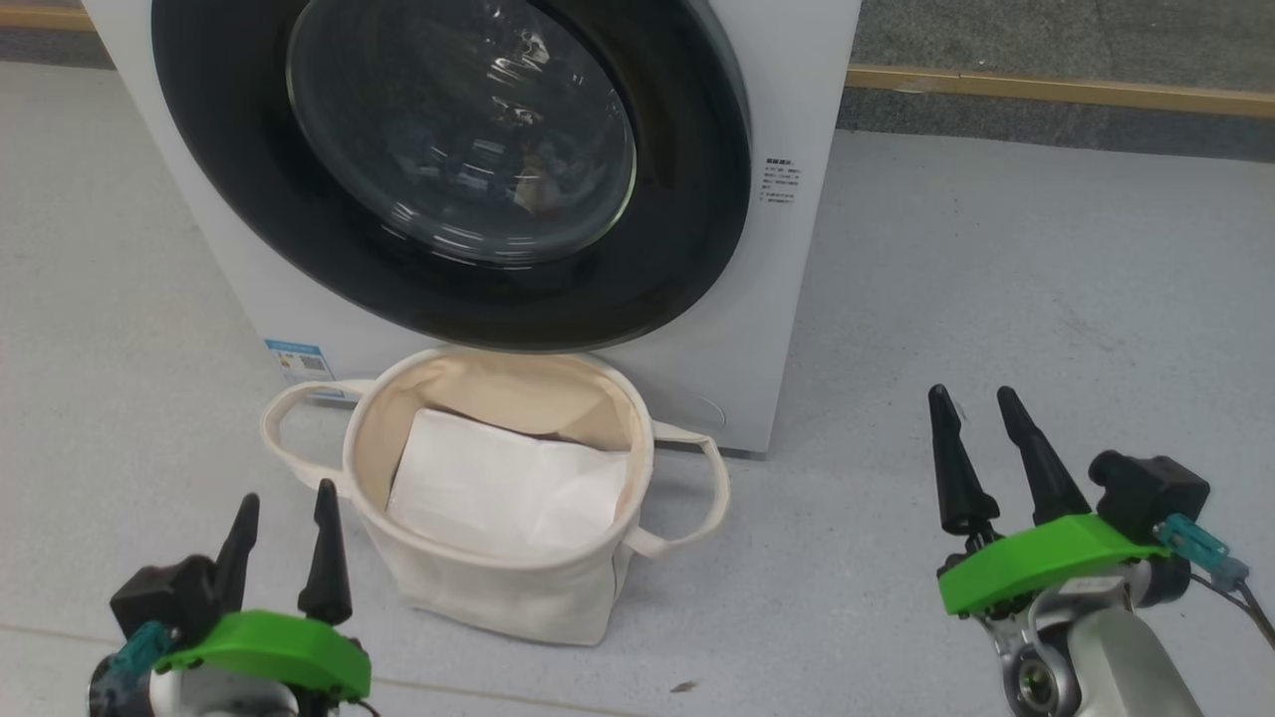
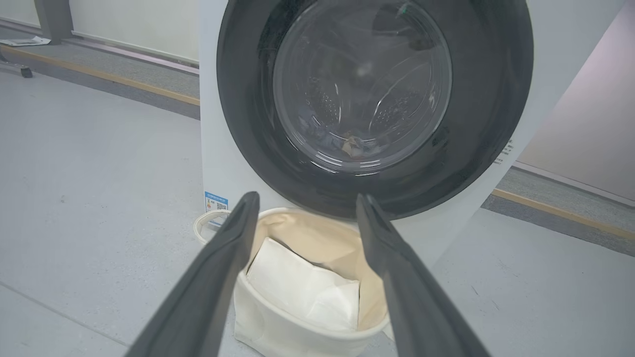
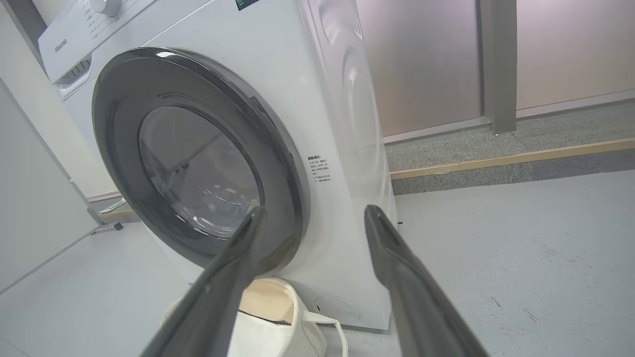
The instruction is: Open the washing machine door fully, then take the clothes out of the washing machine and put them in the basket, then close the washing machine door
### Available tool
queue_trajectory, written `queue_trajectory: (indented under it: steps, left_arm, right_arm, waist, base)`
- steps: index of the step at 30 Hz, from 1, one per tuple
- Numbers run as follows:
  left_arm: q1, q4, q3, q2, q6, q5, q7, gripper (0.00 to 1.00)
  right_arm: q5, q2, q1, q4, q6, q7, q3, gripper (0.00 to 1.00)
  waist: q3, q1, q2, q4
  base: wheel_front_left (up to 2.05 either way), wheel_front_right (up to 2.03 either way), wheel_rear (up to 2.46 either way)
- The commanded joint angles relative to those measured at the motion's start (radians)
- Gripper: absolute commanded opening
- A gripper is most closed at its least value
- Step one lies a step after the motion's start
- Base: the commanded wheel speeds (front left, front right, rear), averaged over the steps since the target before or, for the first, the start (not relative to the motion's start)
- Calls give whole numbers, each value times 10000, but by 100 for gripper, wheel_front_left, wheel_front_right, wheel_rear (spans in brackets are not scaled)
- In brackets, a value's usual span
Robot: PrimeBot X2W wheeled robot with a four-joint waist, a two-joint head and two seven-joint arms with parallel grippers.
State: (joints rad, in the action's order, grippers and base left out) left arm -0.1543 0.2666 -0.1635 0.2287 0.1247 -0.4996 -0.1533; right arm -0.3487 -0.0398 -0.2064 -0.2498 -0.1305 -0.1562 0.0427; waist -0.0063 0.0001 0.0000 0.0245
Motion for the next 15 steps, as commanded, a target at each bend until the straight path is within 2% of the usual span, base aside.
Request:
queue_trajectory:
  steps: [1,10,15]
  left_arm:
    - [-605,-409,237,317,99,243,-164,100]
    - [-604,-991,272,438,62,747,-427,100]
    - [-616,-1176,342,504,72,1081,-574,100]
  right_arm:
    - [283,-75,-659,431,-2,-135,167,100]
    - [1326,-83,-712,509,-2,-399,103,100]
    - [1308,-88,-775,402,-2,-545,73,100]
  waist:
    - [-5,0,0,-3]
    - [-40,0,0,-52]
    - [-34,0,0,-90]
  base:
    - [0,0,0]
    - [0,0,0]
    - [0,0,0]
